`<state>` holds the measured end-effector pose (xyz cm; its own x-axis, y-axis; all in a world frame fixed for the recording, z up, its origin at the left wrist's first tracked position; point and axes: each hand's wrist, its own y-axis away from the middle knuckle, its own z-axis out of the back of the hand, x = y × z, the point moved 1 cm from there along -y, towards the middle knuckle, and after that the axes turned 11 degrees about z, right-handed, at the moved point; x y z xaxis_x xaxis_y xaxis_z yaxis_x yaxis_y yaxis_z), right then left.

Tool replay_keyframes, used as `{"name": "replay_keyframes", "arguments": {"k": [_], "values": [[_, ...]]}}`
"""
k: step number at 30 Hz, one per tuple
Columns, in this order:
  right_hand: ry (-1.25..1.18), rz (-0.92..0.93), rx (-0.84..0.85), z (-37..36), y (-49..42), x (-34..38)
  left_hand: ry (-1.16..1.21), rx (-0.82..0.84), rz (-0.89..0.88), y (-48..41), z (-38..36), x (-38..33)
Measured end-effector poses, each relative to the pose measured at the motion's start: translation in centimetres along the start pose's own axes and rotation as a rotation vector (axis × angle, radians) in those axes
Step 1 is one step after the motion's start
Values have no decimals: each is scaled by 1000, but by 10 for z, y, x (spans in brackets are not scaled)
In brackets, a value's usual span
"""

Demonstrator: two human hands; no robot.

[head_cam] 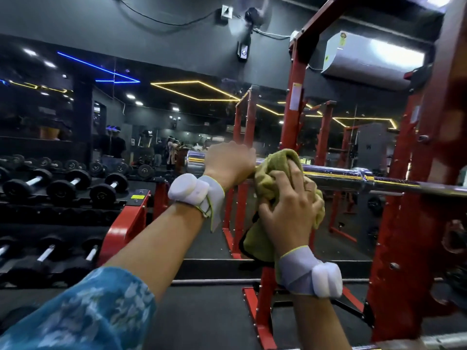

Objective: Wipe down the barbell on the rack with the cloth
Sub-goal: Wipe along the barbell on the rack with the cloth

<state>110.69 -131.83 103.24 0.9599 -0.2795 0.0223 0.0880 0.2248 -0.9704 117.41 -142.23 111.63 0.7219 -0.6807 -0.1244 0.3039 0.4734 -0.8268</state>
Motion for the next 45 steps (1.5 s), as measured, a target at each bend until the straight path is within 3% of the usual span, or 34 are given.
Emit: {"name": "replay_keyframes", "arguments": {"k": [5, 11, 19, 27, 35, 41, 45], "values": [[-3, -151, 9, 5, -20, -8, -34, -76, -21, 5, -3, 2], [18, 62, -25, -1, -8, 3, -59, -128, -37, 6, -5, 4], [0, -171, -48, 3, -12, -19, -68, -141, 4, 9, -6, 3], [10, 66, -39, -1, 3, -12, -82, -118, 8, 6, -6, 2], [-12, -257, -15, 7, -15, -32, -39, -132, 27, 8, -6, 4], [61, 20, 13, 1, -7, -10, -86, -147, 2, 7, -7, 3], [27, -82, -11, 2, 6, -19, -74, -161, -12, 8, -9, 6]]}}
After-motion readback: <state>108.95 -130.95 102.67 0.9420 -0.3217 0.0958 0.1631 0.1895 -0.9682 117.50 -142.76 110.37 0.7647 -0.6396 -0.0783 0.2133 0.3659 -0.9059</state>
